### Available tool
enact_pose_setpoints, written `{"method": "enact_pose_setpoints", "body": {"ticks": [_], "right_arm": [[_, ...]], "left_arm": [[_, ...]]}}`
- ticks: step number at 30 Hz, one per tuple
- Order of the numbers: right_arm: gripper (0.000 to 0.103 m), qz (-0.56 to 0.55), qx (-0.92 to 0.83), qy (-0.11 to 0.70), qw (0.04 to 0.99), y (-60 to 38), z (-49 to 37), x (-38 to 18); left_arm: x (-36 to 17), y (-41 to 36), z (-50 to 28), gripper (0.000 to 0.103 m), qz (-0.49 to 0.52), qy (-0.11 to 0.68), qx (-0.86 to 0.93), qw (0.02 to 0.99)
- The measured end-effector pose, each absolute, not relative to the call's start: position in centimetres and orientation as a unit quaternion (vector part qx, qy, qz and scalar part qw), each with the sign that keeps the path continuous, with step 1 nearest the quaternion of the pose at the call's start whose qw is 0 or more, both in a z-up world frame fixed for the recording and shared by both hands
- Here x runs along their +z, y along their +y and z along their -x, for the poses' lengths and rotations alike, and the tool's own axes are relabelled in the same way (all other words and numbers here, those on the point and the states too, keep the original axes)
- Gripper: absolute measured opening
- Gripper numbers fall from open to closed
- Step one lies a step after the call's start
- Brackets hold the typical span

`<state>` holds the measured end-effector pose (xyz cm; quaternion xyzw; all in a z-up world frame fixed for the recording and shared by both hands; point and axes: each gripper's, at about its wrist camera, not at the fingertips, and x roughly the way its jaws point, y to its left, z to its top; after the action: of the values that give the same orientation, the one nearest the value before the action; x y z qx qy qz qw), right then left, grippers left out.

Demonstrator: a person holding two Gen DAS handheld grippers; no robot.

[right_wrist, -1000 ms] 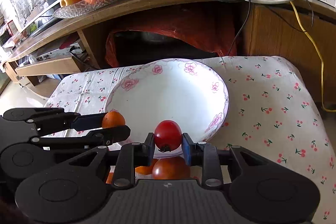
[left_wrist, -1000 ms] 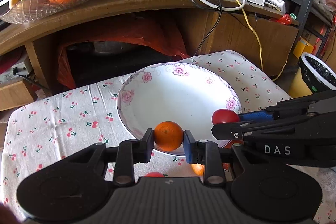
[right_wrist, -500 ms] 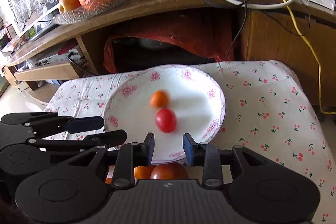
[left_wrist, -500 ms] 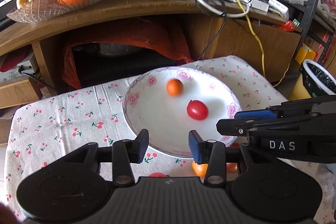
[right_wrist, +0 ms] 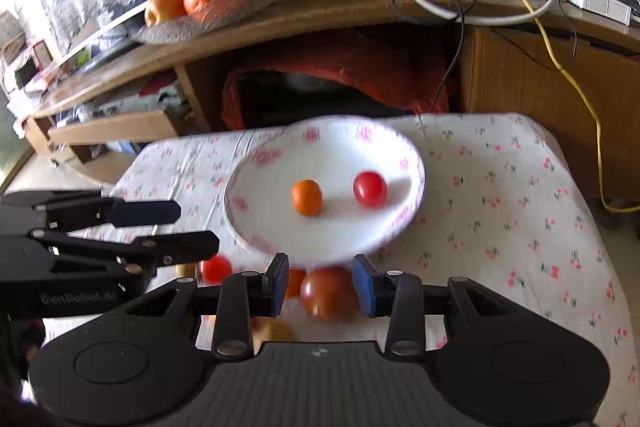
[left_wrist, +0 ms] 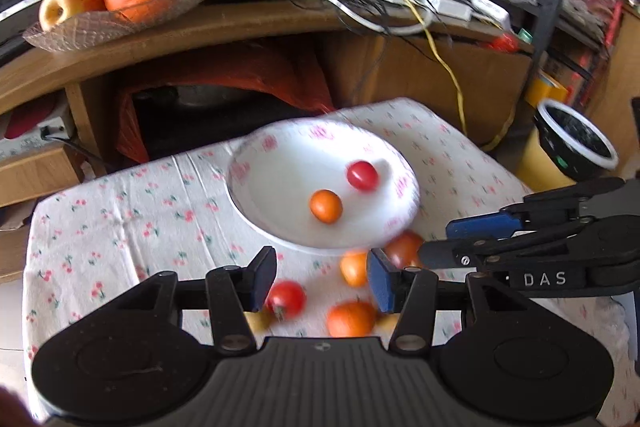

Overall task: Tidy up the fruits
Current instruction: 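Grasp a small brown fruit with the right tool while the left grasps an orange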

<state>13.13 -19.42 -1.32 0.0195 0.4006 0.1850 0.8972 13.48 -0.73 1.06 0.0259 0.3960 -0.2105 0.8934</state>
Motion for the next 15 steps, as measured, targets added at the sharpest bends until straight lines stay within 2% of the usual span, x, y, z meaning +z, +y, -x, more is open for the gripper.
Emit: {"method": "enact_pose_setpoints", "body": {"ticks": [8,15], "right_arm": [[0.032,0.043,0.237,0.426,0.872,-16.9,-10.7,-3.9],[0.033,0.053,0.239,0.429,0.870,-15.3,-11.7,-5.1]], "left_arm": [[0.3,-0.8,-11.5,0.057,-0.054,0.406,-0.235,0.881],[-0.3,0.1,-11.1,0.057,-0.053,0.416,-0.237,0.876]]}}
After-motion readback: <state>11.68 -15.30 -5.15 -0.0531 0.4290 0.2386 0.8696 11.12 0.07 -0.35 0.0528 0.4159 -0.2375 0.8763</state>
